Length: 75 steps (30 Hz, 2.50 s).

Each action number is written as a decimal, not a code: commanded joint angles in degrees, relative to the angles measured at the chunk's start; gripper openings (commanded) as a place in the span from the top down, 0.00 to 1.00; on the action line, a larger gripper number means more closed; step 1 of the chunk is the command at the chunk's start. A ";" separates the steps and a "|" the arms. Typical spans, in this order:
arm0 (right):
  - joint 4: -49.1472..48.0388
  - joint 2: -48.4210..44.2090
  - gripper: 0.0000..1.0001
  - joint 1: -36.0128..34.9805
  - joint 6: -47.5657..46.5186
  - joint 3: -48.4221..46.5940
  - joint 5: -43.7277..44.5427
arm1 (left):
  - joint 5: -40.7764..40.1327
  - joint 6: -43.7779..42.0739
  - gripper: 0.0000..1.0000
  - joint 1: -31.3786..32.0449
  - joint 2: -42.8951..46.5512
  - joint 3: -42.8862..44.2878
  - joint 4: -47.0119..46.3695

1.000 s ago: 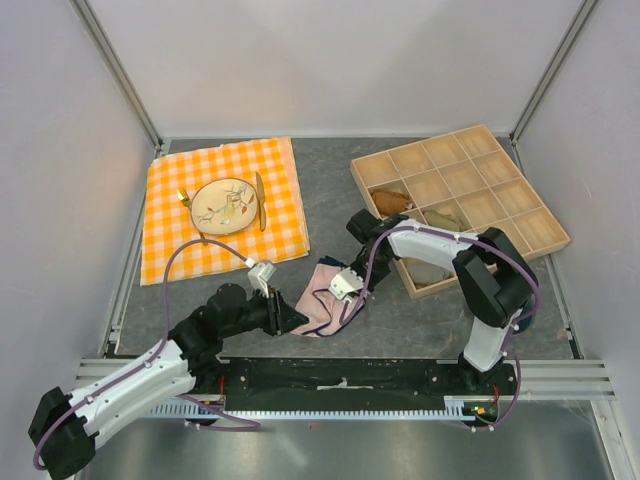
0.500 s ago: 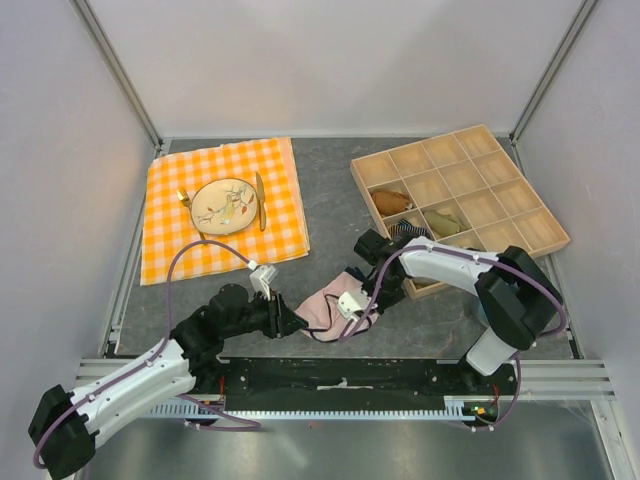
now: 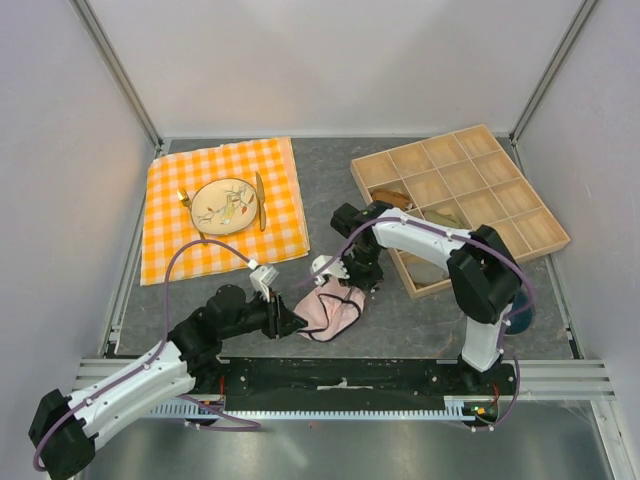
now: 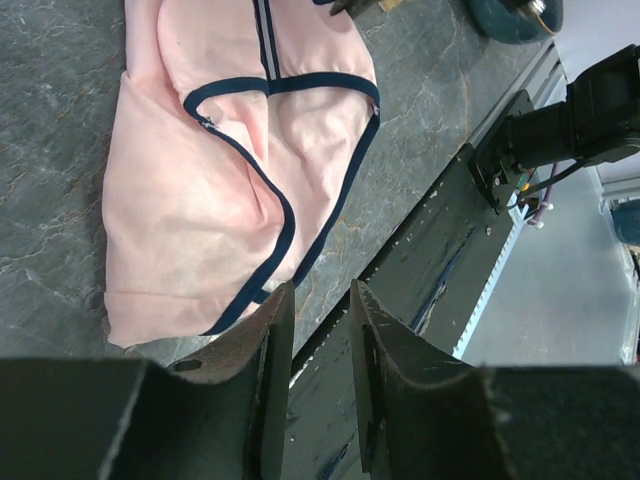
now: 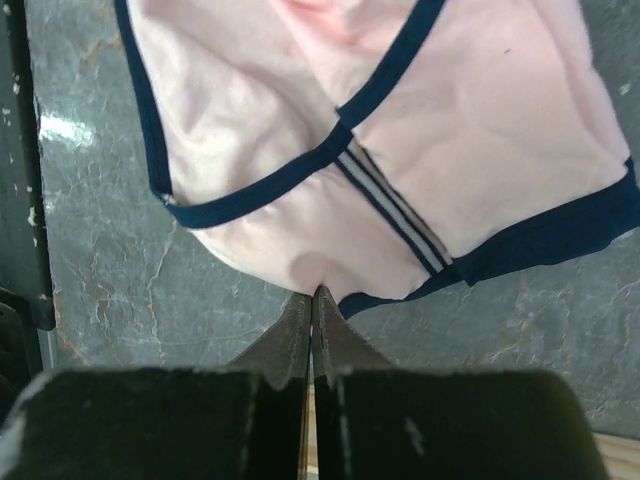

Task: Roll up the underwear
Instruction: Fold the underwear at the center of the board.

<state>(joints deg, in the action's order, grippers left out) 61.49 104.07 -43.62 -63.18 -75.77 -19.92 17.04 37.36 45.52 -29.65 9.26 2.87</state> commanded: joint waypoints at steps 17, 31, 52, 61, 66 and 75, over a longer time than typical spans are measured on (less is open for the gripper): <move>16.20 22.57 0.94 -0.15 10.53 -32.50 -5.74 | -7.00 -5.64 0.65 5.99 -2.17 0.15 -5.95; 16.20 26.80 0.89 -1.65 14.31 -40.07 -8.82 | -16.77 0.78 0.65 6.07 -5.51 -0.29 -4.81; 9.17 31.45 0.83 -4.64 22.83 -45.17 -5.83 | -11.34 -0.10 0.65 6.07 -2.52 0.85 -8.83; 8.91 31.81 0.83 -4.55 23.54 -45.96 -6.35 | -9.82 0.95 0.65 6.16 -16.11 0.94 -26.58; 8.64 31.98 0.83 -4.64 23.89 -46.14 -6.80 | -11.94 1.83 0.65 6.07 -25.27 1.20 -38.00; 8.64 32.60 0.83 -4.64 23.98 -46.31 -7.32 | -16.76 2.27 0.66 6.07 -37.84 3.57 -44.36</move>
<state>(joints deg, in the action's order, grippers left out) 70.54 135.98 -47.72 -38.87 -119.85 -25.87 4.12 38.46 51.35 -64.38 10.57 -34.68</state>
